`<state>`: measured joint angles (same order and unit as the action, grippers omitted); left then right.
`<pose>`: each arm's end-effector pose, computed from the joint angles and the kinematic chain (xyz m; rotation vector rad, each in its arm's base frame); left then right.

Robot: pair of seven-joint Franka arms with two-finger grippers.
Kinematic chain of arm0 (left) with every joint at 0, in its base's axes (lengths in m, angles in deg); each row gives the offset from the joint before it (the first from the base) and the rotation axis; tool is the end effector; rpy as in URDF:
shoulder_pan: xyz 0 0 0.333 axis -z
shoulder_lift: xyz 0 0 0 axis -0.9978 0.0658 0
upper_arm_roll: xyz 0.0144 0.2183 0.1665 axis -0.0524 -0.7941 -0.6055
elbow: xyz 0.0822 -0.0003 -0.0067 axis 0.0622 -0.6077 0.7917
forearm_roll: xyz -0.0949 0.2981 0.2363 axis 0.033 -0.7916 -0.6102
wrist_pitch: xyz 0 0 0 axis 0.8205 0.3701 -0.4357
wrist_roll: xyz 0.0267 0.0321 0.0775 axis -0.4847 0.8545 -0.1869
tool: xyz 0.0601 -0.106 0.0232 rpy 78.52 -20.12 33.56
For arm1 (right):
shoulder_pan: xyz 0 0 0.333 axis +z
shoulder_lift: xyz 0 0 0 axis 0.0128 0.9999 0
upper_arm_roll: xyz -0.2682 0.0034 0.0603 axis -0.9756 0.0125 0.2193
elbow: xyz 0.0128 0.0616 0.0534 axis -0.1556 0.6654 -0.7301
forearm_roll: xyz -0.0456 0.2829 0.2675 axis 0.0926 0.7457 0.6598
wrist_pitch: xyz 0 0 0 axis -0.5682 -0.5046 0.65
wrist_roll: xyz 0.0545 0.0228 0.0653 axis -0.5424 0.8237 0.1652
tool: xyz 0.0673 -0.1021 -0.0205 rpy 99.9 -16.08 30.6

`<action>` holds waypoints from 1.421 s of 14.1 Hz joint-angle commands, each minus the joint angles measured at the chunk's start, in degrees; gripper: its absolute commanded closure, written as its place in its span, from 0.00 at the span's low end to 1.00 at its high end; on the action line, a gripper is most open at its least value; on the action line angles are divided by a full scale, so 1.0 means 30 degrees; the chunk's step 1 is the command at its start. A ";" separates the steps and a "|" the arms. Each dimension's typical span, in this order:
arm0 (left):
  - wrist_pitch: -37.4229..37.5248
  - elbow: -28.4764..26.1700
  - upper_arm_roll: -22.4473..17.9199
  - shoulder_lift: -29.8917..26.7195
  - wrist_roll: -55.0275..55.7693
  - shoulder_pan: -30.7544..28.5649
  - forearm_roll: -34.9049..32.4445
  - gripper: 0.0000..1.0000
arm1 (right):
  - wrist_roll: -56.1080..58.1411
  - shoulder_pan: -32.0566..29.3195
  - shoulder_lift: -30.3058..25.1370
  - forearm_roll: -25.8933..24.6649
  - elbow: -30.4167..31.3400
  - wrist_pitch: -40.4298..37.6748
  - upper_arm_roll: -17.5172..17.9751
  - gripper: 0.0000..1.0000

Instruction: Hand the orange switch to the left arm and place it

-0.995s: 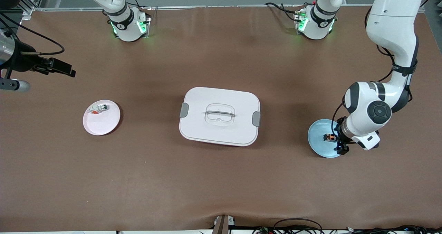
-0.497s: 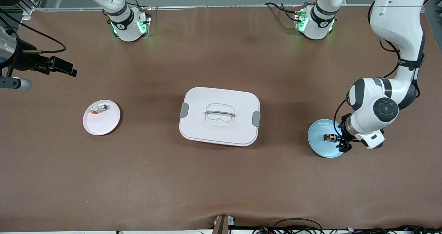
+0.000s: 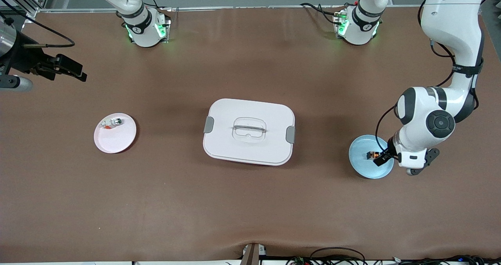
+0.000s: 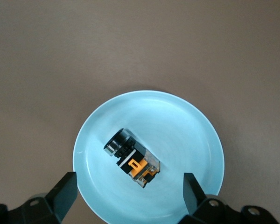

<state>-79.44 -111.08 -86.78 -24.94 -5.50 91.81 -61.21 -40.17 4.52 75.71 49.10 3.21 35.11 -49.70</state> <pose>0.6218 -0.0314 0.2075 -2.9681 -0.8711 -0.0319 0.5303 0.0358 0.5755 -3.0507 0.1264 0.1488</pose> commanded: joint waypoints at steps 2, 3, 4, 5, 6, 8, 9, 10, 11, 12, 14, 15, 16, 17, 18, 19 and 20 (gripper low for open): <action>0.0376 0.0206 0.0145 -0.0331 -0.4228 -0.0016 0.1140 0.00 | 0.0991 -0.0061 -0.0601 -0.0219 0.0792 0.0403 -0.0110 0.00; 0.0376 0.0295 0.0145 -0.0331 -0.5339 -0.0016 0.1347 0.00 | 0.0991 -0.0032 -0.0630 -0.0219 0.0792 0.0374 -0.0110 0.00; 0.0347 0.0296 0.0145 -0.0302 -0.6887 -0.0016 0.1523 0.00 | 0.0991 -0.0031 -0.0631 -0.0190 0.0792 0.0344 -0.0081 0.00; 0.0347 0.0296 0.0116 -0.0301 -0.8962 0.0013 0.1612 0.00 | 0.0962 -0.0002 -0.0660 -0.0189 0.0792 0.0315 -0.0109 0.00; 0.0347 0.0325 0.0115 -0.0301 -1.0955 -0.0044 0.1642 0.00 | 0.0845 0.0056 -0.0747 -0.0189 0.0763 0.0286 -0.0081 0.00; 0.0376 0.0355 0.0086 -0.0359 -1.2145 -0.0103 0.1817 0.00 | 0.0815 0.0028 -0.0894 -0.0189 0.0763 0.0285 -0.0080 0.00; 0.0550 0.0383 0.0086 -0.0447 -1.2147 -0.0133 0.1818 0.00 | 0.0815 -0.0031 -0.0894 -0.0189 0.0763 0.0285 -0.0080 0.00; 0.0726 0.0384 0.0057 -0.0622 -1.2263 -0.0162 0.1818 0.00 | 0.0815 -0.0031 -0.0923 -0.0189 0.0763 0.0285 -0.0109 0.00; 0.0757 0.0384 0.0028 -0.0943 -1.2438 -0.0220 0.1818 0.00 | 0.0815 -0.0031 -0.0895 -0.0189 0.0763 0.0314 -0.0110 0.00; 0.0757 0.0297 0.0028 -0.1526 -1.2469 -0.0511 0.1789 0.00 | 0.0844 -0.0031 -0.0923 -0.0189 0.0763 0.0344 -0.0110 0.00; 0.0960 0.0179 0.0057 -0.2610 -1.2615 -0.0980 0.1759 0.00 | 0.0844 -0.0002 -0.0894 -0.0189 0.0763 0.0432 -0.0110 0.00; 0.1194 0.0179 0.0086 -0.3051 -1.2615 -0.1070 0.1759 0.00 | 0.0873 0.0027 -0.0894 -0.0218 0.0792 0.0432 -0.0081 0.00; 0.1399 0.0179 0.0086 -0.3519 -1.2557 -0.1041 0.1759 0.00 | 0.0874 0.0085 -0.0894 -0.0248 0.0792 0.0403 -0.0080 0.00; 0.1634 0.0179 0.0086 -0.4046 -1.2557 -0.1070 0.1759 0.00 | 0.0903 0.0086 -0.0894 -0.0277 0.0792 0.0374 -0.0080 0.00; 0.1984 0.0179 0.0086 -0.4602 -1.2557 -0.1070 0.1759 0.00 | 0.0874 -0.0088 -0.0894 -0.0277 0.0792 0.0373 -0.0022 0.00; 0.2596 0.0150 0.0086 -0.5159 -1.2528 -0.1157 0.1759 0.00 | 0.0874 -0.0177 -0.0894 -0.0306 0.0792 0.0344 -0.0022 0.00; 0.3154 0.0120 0.0086 -0.5890 -1.2470 -0.1187 0.1788 0.00 | 0.0874 -0.0381 -0.0894 -0.0277 0.0792 0.0315 0.0152 0.00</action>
<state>-72.88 -109.26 -86.77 -38.06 -42.08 88.69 -56.64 -37.91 4.40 74.60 48.93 3.97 35.51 -49.97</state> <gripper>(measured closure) 0.000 0.000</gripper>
